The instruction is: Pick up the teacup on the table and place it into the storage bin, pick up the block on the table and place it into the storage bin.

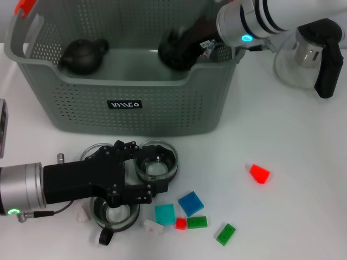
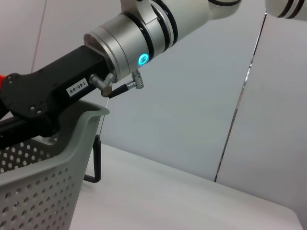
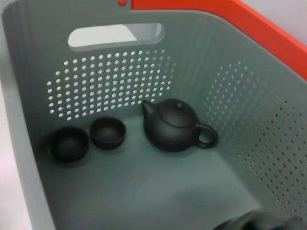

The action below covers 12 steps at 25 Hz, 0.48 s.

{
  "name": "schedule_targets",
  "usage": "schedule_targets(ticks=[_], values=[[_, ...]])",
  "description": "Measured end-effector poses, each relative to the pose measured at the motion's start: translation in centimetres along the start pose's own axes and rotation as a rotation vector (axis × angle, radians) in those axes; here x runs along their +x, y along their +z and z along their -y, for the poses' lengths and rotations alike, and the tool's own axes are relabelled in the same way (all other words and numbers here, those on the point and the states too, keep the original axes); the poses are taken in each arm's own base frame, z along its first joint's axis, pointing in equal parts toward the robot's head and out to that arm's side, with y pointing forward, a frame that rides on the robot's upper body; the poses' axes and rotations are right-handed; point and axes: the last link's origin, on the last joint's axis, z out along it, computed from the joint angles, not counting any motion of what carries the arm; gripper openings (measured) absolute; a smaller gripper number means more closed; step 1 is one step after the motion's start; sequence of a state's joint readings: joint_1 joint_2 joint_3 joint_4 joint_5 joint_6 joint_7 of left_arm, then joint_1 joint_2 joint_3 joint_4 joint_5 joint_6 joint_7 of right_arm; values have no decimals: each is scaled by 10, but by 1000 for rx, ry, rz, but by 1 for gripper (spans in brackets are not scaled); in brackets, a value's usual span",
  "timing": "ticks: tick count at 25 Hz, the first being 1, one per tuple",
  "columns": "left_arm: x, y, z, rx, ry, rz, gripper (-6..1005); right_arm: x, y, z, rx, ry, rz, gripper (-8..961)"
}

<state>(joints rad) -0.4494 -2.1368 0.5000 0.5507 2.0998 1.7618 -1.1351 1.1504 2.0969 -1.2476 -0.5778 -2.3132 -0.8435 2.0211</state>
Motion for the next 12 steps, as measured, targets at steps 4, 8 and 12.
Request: schedule_targets(ticks=[4, 8, 12], values=[[0, 0, 0, 1, -1, 0, 830, -2, -1, 1, 4, 3, 7, 103], [0, -2, 0, 7, -3, -6, 830, -4, -2, 2, 14, -1, 15, 220], [0, -4, 0, 13, -5, -12, 830, -12, -8, 8, 44, -14, 52, 459]])
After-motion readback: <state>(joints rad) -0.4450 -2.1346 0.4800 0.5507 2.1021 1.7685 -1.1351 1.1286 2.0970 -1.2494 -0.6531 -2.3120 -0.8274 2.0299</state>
